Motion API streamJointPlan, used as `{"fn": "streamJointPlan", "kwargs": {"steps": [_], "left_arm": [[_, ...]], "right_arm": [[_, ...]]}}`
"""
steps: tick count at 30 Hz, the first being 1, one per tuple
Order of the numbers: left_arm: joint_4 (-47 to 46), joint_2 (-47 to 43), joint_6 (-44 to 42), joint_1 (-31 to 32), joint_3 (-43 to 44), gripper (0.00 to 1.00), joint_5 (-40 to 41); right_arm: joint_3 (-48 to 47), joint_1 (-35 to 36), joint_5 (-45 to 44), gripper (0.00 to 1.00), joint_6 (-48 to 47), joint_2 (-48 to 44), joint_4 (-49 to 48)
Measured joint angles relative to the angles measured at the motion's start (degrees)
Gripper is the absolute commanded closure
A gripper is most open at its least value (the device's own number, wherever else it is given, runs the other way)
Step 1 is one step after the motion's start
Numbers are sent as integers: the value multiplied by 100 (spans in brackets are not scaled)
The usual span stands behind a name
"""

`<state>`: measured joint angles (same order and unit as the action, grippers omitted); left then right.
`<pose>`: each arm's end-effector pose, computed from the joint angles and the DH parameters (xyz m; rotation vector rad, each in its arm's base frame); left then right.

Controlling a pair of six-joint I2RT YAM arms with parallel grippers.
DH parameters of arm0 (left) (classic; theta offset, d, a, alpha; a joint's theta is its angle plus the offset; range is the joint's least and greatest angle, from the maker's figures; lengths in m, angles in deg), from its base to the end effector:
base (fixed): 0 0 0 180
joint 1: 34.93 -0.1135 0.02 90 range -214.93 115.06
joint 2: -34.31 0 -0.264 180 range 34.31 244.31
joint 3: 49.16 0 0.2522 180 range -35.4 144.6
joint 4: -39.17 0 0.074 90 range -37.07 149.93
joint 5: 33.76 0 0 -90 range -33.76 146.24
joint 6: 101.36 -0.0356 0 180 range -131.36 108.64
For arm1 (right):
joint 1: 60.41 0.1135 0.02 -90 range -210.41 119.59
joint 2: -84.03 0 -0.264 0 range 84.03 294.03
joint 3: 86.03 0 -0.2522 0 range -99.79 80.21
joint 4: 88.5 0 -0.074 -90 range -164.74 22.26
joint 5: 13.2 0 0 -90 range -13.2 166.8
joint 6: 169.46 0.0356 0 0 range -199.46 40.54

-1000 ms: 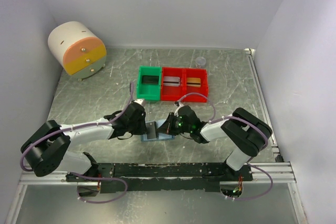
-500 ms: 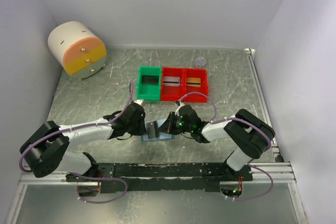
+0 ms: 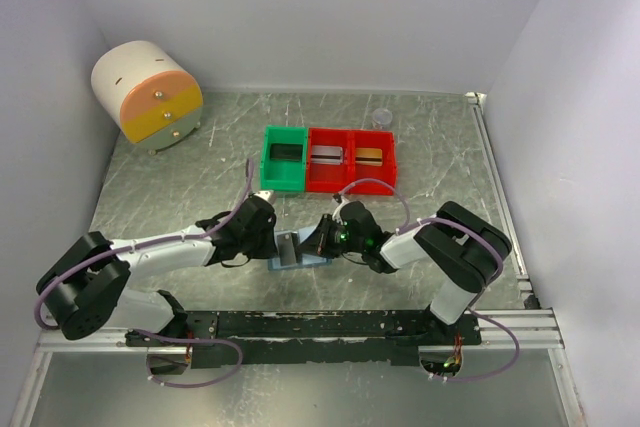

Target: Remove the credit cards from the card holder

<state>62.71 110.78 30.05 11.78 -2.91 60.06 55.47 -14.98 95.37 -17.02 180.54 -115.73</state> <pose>0.1669 -0.1737 0.1549 0.0916 2.5909 -0.5278 0.1857 0.2047 0.1068 0.1363 2.4396 1.3519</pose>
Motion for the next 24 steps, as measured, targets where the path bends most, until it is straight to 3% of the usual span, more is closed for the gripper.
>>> {"fn": "streamJointPlan", "kwargs": {"steps": [7, 16, 20, 24], "left_arm": [[348, -369, -2, 2, -7, 74, 138], [396, -498, -2, 0, 247, 58, 133], [24, -575, 48, 0, 271, 58, -96], [-439, -229, 138, 2, 264, 67, -444]], "right_arm": [[179, -170, -57, 100, 13, -334, 57], [192, -251, 26, 100, -50, -321, 46], [192, -251, 33, 100, -52, -282, 28], [192, -254, 26, 100, -55, -282, 37]]}}
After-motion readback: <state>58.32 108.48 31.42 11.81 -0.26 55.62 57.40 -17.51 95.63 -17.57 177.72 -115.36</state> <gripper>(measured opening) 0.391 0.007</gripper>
